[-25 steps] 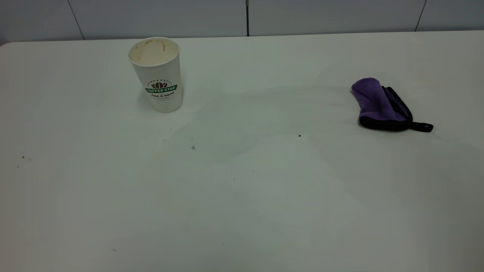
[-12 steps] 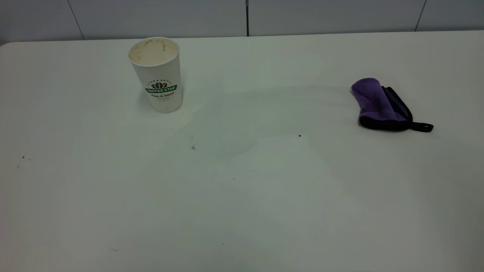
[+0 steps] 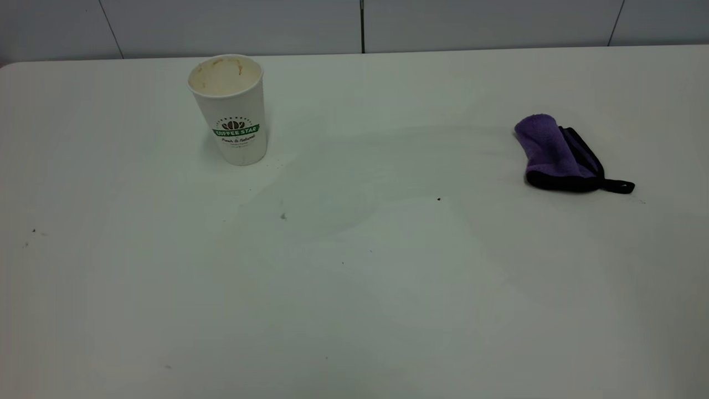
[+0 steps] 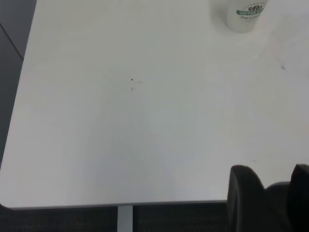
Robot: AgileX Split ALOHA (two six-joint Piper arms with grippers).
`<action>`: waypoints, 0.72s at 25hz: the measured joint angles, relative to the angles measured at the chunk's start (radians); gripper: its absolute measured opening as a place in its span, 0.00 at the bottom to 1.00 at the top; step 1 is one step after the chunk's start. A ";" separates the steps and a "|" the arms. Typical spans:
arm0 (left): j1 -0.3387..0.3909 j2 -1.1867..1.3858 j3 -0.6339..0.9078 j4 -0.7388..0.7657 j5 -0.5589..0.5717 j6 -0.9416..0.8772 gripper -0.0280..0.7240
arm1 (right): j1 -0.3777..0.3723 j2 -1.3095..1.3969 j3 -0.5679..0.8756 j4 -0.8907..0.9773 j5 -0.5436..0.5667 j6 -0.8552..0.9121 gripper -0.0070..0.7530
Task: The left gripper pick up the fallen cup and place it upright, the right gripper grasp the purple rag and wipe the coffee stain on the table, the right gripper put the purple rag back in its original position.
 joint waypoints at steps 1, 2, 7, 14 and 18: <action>0.000 0.000 0.000 0.000 0.000 0.000 0.36 | 0.000 0.000 0.000 0.000 0.000 0.000 0.84; 0.000 0.000 0.000 0.000 0.000 0.000 0.36 | 0.000 0.000 0.000 0.000 0.000 0.000 0.83; 0.000 0.000 0.000 0.000 0.000 0.000 0.36 | 0.000 0.000 0.000 0.000 0.000 -0.002 0.76; 0.000 0.000 0.000 0.000 0.000 0.000 0.36 | 0.000 0.000 0.000 0.000 0.000 -0.002 0.61; 0.000 0.000 0.000 0.000 0.000 0.000 0.36 | 0.000 0.000 0.000 0.000 0.000 -0.002 0.54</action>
